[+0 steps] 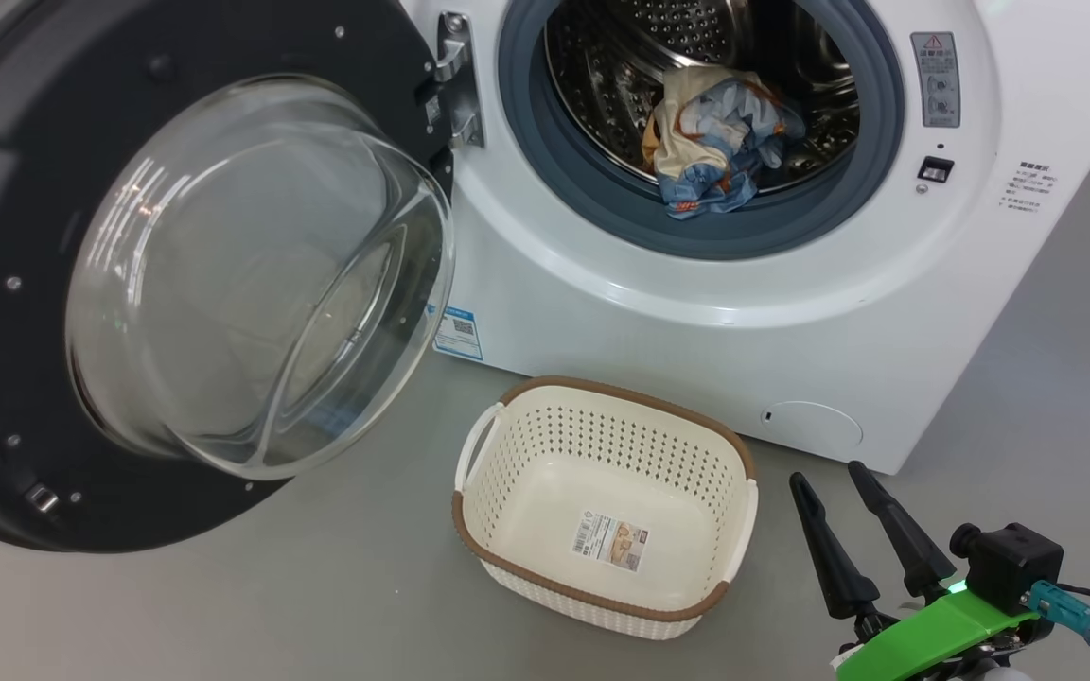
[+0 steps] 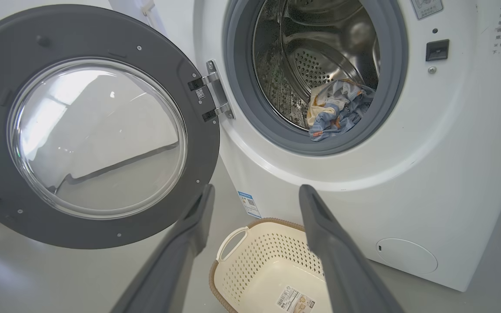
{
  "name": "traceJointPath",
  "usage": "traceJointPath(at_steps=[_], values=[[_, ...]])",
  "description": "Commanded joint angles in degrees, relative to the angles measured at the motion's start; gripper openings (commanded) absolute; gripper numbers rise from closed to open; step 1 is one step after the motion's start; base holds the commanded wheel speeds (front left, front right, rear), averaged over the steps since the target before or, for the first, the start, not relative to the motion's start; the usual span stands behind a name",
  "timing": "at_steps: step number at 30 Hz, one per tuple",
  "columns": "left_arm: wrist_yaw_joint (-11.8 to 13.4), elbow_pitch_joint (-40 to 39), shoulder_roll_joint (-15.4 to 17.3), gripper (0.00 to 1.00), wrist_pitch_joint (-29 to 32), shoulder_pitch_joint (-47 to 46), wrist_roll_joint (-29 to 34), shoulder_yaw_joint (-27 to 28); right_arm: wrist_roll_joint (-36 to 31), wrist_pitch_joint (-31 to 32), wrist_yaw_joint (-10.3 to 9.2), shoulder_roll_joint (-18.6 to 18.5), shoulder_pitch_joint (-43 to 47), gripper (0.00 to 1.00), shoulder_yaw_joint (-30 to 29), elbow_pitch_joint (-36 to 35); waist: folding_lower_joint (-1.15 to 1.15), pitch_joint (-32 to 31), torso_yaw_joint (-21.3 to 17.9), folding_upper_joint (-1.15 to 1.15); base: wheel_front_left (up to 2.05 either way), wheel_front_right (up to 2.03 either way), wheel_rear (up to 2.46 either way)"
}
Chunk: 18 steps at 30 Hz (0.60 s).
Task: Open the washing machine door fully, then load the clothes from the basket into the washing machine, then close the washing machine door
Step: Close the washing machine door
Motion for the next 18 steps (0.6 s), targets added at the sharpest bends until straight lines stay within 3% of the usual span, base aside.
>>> traceJointPath(at_steps=[1, 18], values=[[-0.01, -0.44, 4.03, 0.0, 0.83, -1.95, -0.54, 0.67, 0.08, -0.27, 0.16, -0.42, -1.85, 1.0, 1.28, -1.31, 0.0, 0.6, -0.63, 0.0, 0.0, 0.0, 0.0], [-3.08, 2.32, 0.72, 0.0, 8.47, -4.59, -0.81, -4.09, 0.03, -0.27, 0.16, 0.08, -2.32, 1.0, 0.78, -1.13, 0.0, 0.87, -1.15, 0.0, 0.0, 0.0, 0.0]])
